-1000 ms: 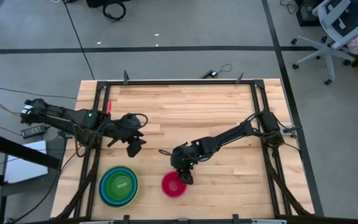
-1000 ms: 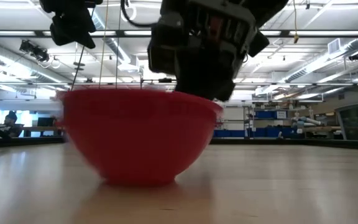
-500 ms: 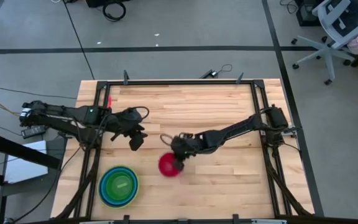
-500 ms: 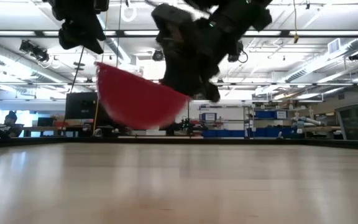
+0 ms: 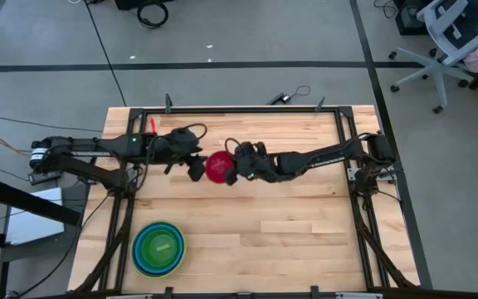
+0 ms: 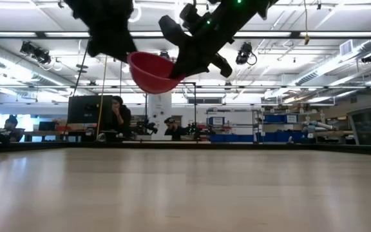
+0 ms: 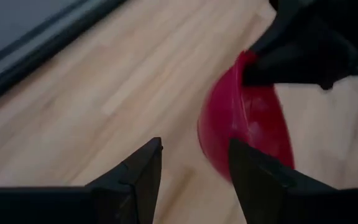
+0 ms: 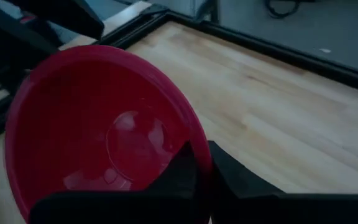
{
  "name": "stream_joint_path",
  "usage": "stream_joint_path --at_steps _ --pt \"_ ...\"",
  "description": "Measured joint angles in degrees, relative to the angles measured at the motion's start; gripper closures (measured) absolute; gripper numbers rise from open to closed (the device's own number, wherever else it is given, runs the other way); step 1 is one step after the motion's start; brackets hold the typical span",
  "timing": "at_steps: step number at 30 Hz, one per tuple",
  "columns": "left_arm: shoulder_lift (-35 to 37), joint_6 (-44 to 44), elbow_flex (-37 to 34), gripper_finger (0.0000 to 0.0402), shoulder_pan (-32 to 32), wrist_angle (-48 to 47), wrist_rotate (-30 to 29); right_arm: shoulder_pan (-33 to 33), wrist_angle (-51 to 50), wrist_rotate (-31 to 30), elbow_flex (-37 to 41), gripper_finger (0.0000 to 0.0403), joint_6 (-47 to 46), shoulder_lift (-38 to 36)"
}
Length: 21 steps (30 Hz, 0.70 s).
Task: Nest bowls inside each other
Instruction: Stack the red bowl on top of the light green bowl
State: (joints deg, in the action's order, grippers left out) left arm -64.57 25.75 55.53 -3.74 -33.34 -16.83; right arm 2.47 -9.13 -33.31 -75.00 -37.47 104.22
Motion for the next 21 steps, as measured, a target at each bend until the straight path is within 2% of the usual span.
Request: stream_joint_path --at_steps 12,15,18,21 --pt "-1.01 -0.74 0.10 0.0218 -5.08 4.14 -0.24 -4.98 -0.32 -0.55 0.02 0.0382 2.24 -0.80" --pt "0.27 1.02 0.21 0.0218 -5.90 5.83 1.13 -5.66 -0.84 -2.56 0.02 0.0383 2.01 -0.78" --pt "0.85 1.65 0.12 0.0218 -6.97 5.56 5.05 -6.13 -1.26 -4.18 0.00 0.0381 2.80 -0.78" --pt "0.78 2.00 0.13 0.0218 -7.18 5.30 5.08 -6.51 -1.56 -3.30 0.00 0.0381 3.03 -0.73"
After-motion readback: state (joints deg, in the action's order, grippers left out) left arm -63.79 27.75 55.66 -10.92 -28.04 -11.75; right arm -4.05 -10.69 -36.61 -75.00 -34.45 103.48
